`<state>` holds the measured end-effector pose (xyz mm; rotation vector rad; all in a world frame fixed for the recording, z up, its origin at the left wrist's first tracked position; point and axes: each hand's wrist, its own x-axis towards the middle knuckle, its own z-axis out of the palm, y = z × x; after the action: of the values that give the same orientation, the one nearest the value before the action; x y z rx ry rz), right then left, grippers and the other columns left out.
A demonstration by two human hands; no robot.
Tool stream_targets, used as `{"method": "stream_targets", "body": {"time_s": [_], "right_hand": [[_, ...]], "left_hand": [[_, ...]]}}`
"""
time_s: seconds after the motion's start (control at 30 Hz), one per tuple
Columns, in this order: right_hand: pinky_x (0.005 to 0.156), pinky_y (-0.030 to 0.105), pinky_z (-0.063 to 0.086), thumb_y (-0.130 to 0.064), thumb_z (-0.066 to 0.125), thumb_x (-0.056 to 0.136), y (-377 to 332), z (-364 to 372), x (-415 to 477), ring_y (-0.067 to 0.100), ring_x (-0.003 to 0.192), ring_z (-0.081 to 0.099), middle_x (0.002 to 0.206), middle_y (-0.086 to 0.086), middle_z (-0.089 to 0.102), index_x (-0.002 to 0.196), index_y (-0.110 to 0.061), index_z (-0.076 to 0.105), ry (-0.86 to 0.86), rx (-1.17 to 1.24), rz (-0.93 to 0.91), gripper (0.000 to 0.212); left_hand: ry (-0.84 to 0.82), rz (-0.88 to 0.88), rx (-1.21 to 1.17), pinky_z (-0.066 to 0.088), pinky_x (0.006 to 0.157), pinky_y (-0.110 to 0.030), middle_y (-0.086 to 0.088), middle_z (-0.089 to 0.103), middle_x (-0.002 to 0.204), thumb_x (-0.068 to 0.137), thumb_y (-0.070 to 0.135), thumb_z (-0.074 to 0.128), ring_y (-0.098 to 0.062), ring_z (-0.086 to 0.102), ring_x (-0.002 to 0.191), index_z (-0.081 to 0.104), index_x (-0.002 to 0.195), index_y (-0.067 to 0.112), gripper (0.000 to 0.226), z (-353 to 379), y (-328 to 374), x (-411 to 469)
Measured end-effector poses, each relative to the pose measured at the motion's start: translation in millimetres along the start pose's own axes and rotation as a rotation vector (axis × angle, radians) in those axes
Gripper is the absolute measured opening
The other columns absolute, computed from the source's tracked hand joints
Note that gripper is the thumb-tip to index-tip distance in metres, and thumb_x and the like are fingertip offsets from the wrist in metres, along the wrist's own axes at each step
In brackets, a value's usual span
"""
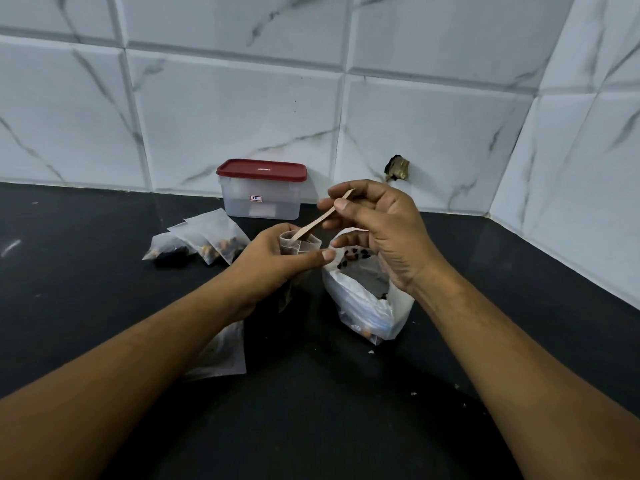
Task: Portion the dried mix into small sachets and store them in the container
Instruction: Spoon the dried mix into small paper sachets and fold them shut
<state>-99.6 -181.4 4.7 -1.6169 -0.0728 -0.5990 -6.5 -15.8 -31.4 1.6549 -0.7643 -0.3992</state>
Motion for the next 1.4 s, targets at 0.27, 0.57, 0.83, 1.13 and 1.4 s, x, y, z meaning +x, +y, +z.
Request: {"method": "stream_targets", "body": {"time_s": [0.27,0.57,0.83,1.13,1.4], "right_hand": [[0.067,0.033,0.062,-0.003,0.06,0.101,0,-8,6,0.024,0.082,0.073,0.107,0.021,0.077,0.108,-0.003,0.067,0.123,0.189,0.036,0.01],[0.063,0.032,0.064,-0.008,0.068,0.098,3,-17,10,0.022,0.072,0.073,0.103,0.021,0.078,0.103,-0.003,0.067,0.301,0.287,0.111,0.007],[0.048,0.027,0.051,-0.01,0.062,0.098,11,-51,17,0.014,0.056,0.065,0.085,0.012,0.078,0.099,-0.01,0.067,0.528,-0.256,0.059,0.005],[0.082,0.043,0.06,-0.025,0.074,0.086,36,-68,20,0.017,0.089,0.07,0.094,-0.004,0.071,0.1,-0.022,0.069,0.471,-0.806,0.204,0.015],[0.083,0.034,0.054,-0.03,0.072,0.093,23,-60,16,0.016,0.101,0.064,0.118,0.0,0.065,0.115,-0.021,0.067,0.507,-0.968,-0.017,0.025]], "left_hand": [[0.022,-0.019,-0.02,0.055,0.094,-0.032,0.005,0.073,0.113,0.076,0.037,0.087,-0.013,0.068,0.109,0.068,0.116,0.027,0.045,-2,-5,5],[0.042,-0.03,-0.017,0.053,0.085,-0.028,0.007,0.071,0.111,0.066,0.044,0.086,-0.011,0.066,0.105,0.068,0.113,0.027,0.053,0,-1,3],[0.081,-0.015,-0.002,0.056,0.095,-0.036,0.002,0.073,0.111,0.075,0.041,0.088,-0.016,0.069,0.106,0.07,0.111,0.023,0.044,1,-4,5],[0.104,-0.022,-0.06,0.05,0.105,-0.042,-0.001,0.069,0.122,0.07,0.052,0.089,-0.016,0.064,0.116,0.068,0.111,0.028,0.051,-1,-3,7],[0.102,-0.015,-0.136,0.052,0.104,-0.055,-0.004,0.067,0.13,0.042,0.08,0.088,-0.025,0.064,0.124,0.062,0.124,0.028,0.101,-4,-3,9]]}}
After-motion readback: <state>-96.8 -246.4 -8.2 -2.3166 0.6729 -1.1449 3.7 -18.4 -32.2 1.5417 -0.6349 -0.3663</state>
